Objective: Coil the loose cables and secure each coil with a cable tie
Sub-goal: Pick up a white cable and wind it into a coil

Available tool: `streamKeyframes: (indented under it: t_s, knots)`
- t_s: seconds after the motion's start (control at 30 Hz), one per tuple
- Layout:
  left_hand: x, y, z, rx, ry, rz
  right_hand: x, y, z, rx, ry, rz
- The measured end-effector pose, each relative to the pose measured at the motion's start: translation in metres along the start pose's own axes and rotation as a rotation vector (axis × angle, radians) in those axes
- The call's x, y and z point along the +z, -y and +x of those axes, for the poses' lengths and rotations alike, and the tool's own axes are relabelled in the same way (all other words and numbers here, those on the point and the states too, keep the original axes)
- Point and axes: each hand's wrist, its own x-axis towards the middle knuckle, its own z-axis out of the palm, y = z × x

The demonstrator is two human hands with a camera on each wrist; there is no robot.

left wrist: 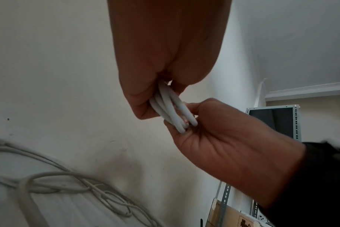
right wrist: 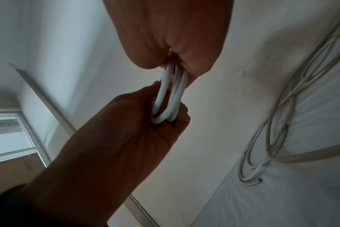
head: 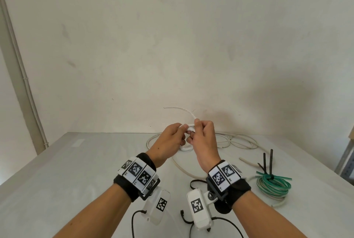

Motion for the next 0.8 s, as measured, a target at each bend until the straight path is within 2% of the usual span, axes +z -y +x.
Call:
streamKeyframes:
  t_s: [0.1, 0.3, 0.37, 0.47, 0.63, 0.8]
  knots:
    - [0.002, 0.0, -0.002, 0.006, -0.021, 0.046, -0.001, 0.0, 0.002, 0.039, 0.029, -0.035]
    - [-0.006, 0.002, 0.0, 0.004, 0.007, 0.123, -0.008, 0.009, 0.002, 0.303, 0.178, 0.117]
    - [-0.008, 0.007, 0.001, -0.006, 0.034, 0.092, -0.012, 0.011, 0.004, 0.347, 0.25, 0.145]
    - [-0.012, 0.013, 0.001, -0.033, 0.059, -0.013, -0.017, 0.013, 0.005, 0.354, 0.321, 0.172]
    - [-0.013, 0.012, -0.002, -0.071, 0.064, -0.142, -0.016, 0.015, 0.006, 0.348, 0.324, 0.198]
    - [-0.013, 0.011, 0.001, -0.169, 0.027, -0.277, -0.016, 0.014, 0.009, 0.361, 0.338, 0.201]
